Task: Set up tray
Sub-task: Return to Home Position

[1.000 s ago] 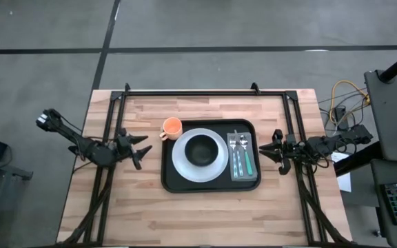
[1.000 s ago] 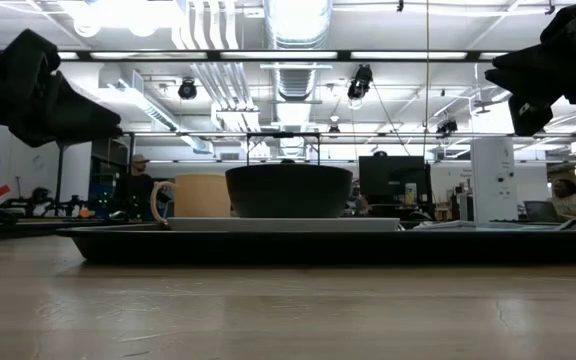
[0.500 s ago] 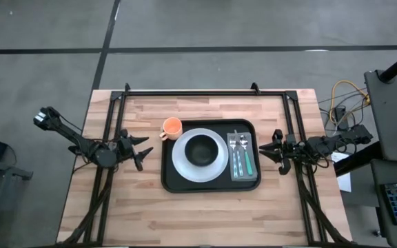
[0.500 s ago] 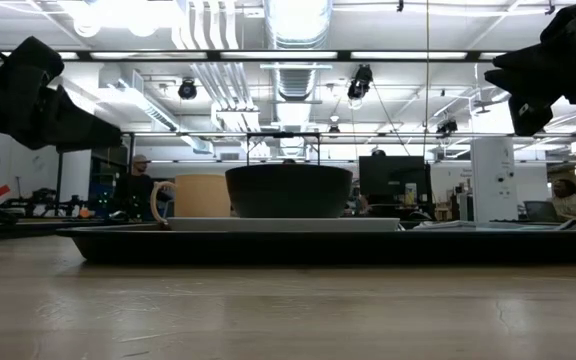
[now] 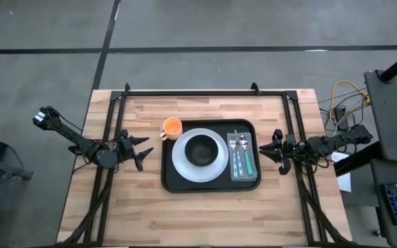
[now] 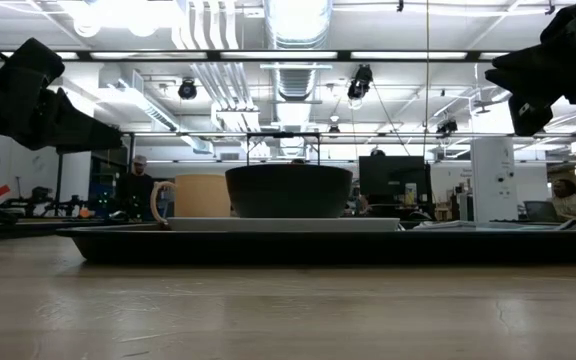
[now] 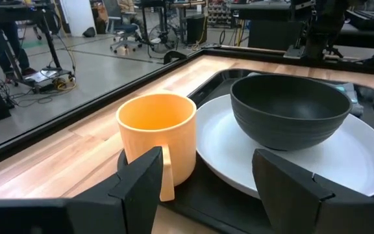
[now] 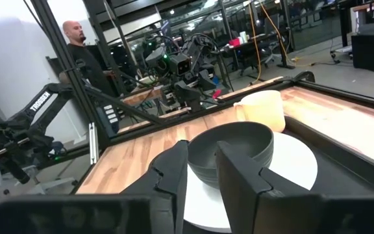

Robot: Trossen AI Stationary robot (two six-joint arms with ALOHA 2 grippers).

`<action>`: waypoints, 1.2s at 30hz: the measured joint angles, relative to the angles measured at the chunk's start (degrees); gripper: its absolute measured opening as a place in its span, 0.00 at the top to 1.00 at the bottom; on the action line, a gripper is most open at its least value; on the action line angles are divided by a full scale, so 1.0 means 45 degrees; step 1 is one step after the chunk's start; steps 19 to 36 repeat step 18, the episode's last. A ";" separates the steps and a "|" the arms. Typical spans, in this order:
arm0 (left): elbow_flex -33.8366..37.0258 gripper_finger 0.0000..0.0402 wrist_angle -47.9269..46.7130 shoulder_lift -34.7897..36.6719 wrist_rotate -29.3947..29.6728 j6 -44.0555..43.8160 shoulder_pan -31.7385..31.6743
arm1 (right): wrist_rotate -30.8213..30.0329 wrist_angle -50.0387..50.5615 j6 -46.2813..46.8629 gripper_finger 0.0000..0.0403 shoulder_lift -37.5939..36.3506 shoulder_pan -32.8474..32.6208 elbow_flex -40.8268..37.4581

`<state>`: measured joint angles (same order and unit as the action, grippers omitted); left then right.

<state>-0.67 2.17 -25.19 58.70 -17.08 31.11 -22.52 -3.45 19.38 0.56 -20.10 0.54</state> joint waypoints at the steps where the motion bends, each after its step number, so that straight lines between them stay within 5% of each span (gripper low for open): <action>1: 0.0000 0.46 0.0000 -0.0005 0.0003 0.0005 -0.0002 | 0.0000 0.0002 0.0000 0.83 0.0000 0.0000 0.0000; 36: 0.0002 0.46 -0.0002 0.0010 0.0000 0.0003 -0.0005 | 0.0000 0.0002 0.0009 0.79 -0.0003 0.0000 0.0000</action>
